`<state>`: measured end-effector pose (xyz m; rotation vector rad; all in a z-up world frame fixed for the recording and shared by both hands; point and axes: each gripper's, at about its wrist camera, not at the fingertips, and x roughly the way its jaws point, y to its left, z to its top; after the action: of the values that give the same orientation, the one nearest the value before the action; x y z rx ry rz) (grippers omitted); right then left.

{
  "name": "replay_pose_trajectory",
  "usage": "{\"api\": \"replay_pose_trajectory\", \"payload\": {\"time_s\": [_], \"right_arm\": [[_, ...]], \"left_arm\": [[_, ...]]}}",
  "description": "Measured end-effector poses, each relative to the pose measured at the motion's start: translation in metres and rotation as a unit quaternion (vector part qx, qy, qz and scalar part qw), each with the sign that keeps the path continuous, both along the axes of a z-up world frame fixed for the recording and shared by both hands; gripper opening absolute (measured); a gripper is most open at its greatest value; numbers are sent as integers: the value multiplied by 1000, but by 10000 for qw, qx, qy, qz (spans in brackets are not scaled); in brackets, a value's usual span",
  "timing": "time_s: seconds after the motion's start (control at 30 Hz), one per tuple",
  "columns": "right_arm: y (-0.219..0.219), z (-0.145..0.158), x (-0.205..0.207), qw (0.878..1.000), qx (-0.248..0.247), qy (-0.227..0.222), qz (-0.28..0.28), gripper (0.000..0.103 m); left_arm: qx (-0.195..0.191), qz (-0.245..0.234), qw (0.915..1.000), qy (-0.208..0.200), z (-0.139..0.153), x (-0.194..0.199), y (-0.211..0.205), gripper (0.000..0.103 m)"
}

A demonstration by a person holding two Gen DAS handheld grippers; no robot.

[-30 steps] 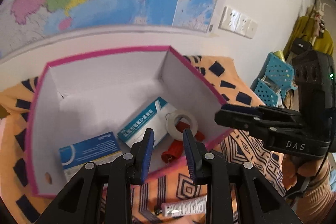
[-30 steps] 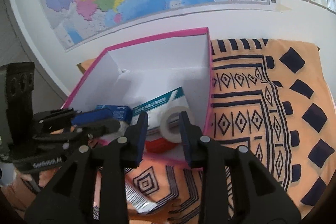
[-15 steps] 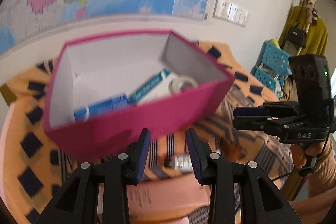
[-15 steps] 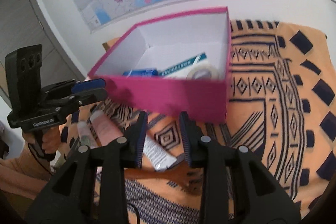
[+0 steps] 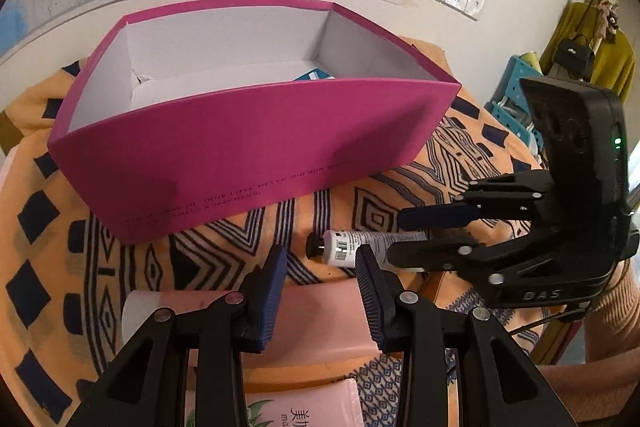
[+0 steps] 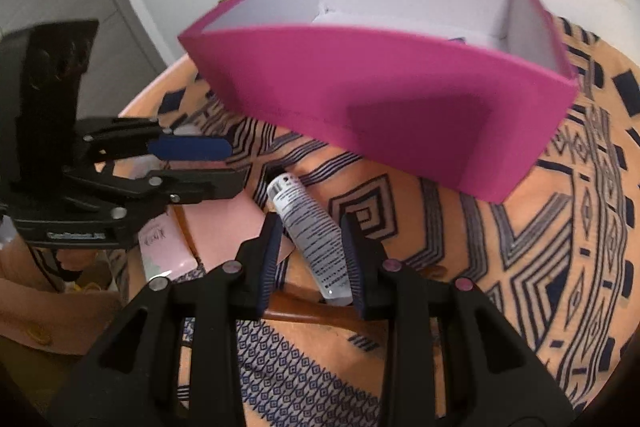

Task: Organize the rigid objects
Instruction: 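Move the right gripper down onto the white tube with black cap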

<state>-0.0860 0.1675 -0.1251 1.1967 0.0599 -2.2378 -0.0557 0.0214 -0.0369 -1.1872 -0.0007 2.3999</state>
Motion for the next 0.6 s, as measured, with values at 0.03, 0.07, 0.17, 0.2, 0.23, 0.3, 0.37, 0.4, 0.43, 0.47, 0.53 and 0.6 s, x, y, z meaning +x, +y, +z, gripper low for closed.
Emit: {"api": "replay_pose_trajectory", "payload": {"time_s": [0.03,0.07,0.17,0.2,0.23,0.3,0.37,0.4,0.43,0.47,0.53,0.6], "right_arm": [[-2,-2,-1,10000,30,-14,17,33],[-4,-3,-2,10000,64,-30,49,33],[-10,-4,-5,9997,174,1,162,33],[-9,-5,-5,9996,198,7,192,33],[-11,-6,-7,9995,252,14,204,34],[-14,-7,-10,9992,349,10,216,34],[-18,-8,-12,9986,429,15,300,37],[-21,-8,-11,9983,467,20,355,39],[-24,-8,-12,9979,505,34,402,39],[-27,-8,-13,9976,532,42,441,39],[-32,-9,-14,9968,603,76,517,39],[-35,-11,-17,9962,661,70,564,39]], "left_arm": [[8,2,10000,-17,-1,0,0,36],[7,15,10000,-27,-1,0,-1,36],[18,27,10000,-55,-3,-1,-1,36],[16,29,10000,-68,-3,-1,-1,36],[21,23,10000,-79,-4,-1,-1,36],[13,20,10000,-83,-4,-1,-1,36],[12,28,10000,-94,-5,-2,-1,36],[8,42,9999,-100,-5,-2,-2,36],[4,53,9999,-103,-5,-2,-2,36],[10,67,9999,-110,-5,-2,-3,36],[15,86,9999,-113,-5,-1,-4,36],[22,110,9999,-122,-6,-1,-5,36]]}}
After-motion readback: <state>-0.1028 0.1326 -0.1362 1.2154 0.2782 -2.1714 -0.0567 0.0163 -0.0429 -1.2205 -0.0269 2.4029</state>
